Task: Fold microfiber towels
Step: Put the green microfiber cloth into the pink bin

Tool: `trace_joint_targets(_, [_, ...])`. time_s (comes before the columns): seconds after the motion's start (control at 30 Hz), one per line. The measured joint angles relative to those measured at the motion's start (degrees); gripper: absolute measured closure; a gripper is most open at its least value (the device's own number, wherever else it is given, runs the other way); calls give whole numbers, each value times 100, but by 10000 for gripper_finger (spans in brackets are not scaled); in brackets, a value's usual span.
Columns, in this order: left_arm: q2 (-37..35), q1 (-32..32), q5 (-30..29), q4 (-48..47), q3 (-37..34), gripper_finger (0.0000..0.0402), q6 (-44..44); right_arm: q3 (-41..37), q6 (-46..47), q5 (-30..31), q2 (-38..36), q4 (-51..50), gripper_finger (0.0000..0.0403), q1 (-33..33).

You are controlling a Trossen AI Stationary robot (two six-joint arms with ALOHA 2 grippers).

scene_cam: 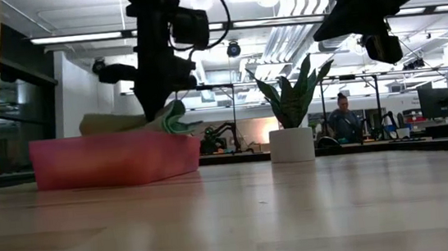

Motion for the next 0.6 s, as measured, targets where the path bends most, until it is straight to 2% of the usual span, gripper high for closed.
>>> trace_joint_targets(0.3, [0,122,-45,66,5,390,-480,0,8,1,0,0,403,0])
trace_joint_targets(0.43, [0,121,-188,275,4,362,-689,0,20,1,0,0,403,-1])
trace_joint_targets(0.6, [0,120,-325,311,4,303,-707,0,45,1,0,2,403,-2])
